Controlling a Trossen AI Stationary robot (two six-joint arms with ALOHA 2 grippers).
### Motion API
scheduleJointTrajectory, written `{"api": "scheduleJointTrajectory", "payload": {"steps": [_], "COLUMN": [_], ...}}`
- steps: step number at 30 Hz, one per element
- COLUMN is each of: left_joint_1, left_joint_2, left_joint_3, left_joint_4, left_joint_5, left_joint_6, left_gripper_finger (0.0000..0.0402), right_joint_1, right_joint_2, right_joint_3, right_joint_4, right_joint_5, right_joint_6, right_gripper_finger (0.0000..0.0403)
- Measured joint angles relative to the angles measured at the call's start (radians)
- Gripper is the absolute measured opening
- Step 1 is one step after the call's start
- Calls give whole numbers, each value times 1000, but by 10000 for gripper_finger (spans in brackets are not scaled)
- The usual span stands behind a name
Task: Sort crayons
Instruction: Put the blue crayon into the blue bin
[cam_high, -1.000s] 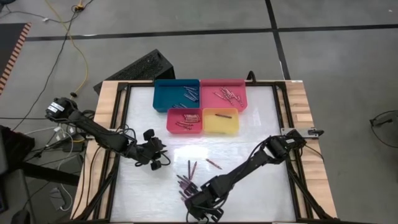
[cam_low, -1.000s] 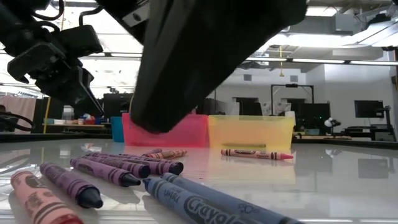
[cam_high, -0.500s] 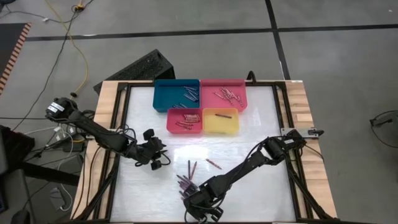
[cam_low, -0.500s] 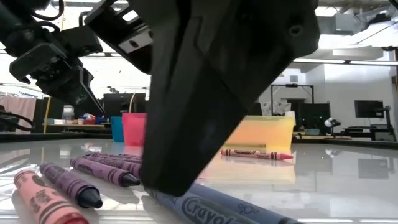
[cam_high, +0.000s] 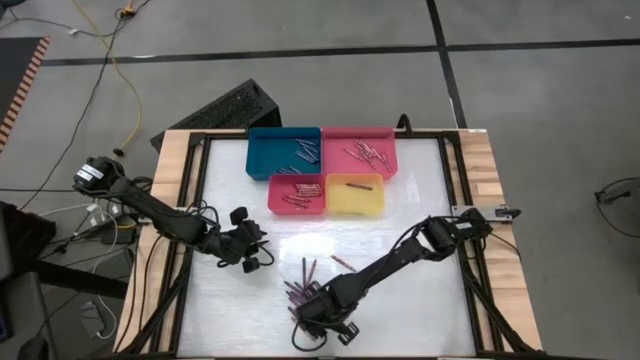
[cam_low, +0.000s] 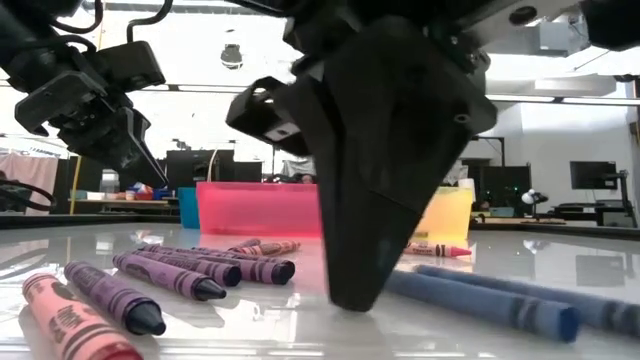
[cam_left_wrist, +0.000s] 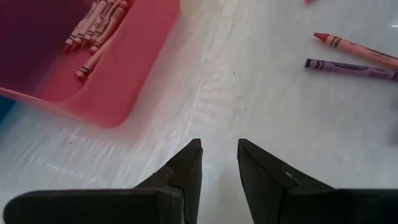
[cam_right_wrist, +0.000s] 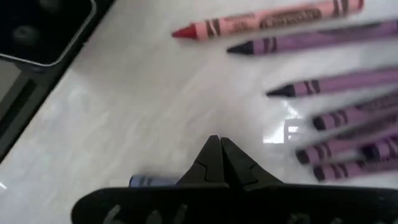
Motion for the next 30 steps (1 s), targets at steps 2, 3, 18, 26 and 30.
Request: {"api": "scheduleJointTrajectory", "payload": {"steps": [2,3,18,26,30], "left_joint_1": [0,0,0,0,0], "left_joint_2": [0,0,0,0,0], "left_joint_3": [0,0,0,0,0], "left_joint_4": [-1,-1,-9,-9,-8], "left_joint_5": [0,0,-35,-45,-36], "left_joint_6": [1,1,11,11,11], "left_gripper_finger": [94,94,94,94,94], "right_joint_1": [-7,-9,21,16,36], "right_joint_2": [0,0,-178,-558,-758], "right_joint_3": [1,2,-5,-496,-808], "right_joint_4": [-36,-50,-543,-543,-321], "right_joint_5": [5,16,97,106,107], "right_joint_6": [30,43,523,1065,1314], "right_gripper_finger": [0,0,0,0,0]}}
